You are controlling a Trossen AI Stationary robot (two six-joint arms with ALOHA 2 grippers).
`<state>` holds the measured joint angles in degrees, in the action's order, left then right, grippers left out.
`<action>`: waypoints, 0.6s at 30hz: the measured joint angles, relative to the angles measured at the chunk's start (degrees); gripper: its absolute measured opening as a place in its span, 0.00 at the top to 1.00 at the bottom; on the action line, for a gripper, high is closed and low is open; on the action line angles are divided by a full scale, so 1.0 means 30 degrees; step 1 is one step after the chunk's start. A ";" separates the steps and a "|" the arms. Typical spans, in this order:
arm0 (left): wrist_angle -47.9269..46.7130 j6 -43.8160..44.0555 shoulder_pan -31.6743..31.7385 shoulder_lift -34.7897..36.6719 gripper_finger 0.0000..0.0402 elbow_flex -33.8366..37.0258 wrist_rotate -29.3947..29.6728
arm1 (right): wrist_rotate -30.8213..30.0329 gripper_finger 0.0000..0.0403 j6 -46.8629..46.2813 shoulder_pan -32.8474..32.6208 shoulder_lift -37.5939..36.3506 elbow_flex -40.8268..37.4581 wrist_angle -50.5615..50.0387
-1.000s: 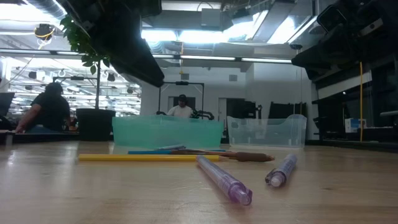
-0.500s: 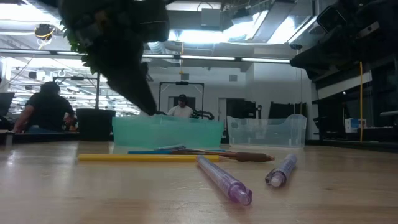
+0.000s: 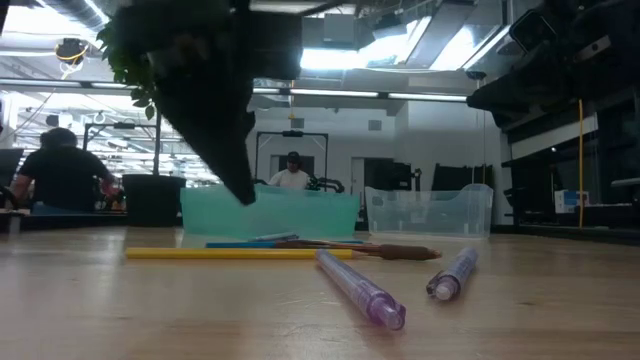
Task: Sort pens & pencils
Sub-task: Put the yellow pencil into the blue bin
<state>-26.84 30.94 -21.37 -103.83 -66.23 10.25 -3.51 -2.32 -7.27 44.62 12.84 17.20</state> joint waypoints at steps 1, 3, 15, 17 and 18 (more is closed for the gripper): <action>-0.0250 0.0000 0.0014 -0.0227 0.75 -0.0137 -0.0015 | 0.0000 0.81 -0.0002 0.0000 0.0000 0.0000 -0.0032; -0.0484 0.0010 0.0096 -0.0542 0.75 -0.0192 -0.0040 | 0.0000 0.81 0.0005 0.0000 0.0000 0.0000 -0.0112; -0.0268 0.0153 0.0641 -0.1962 0.75 -0.0229 -0.0568 | 0.0015 0.81 -0.0060 0.0000 0.0000 0.0000 -0.0309; -0.0292 0.0160 0.0641 -0.2152 0.75 -0.0268 -0.0603 | 0.0015 0.81 -0.0060 0.0000 0.0000 0.0000 -0.0316; -0.0308 0.0160 0.0641 -0.2255 0.75 -0.0301 -0.0602 | 0.0015 0.81 -0.0060 0.0000 0.0000 0.0000 -0.0315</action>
<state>-27.77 31.42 -19.44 -110.60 -67.13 8.45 -3.46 -2.50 -7.27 44.62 12.84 16.25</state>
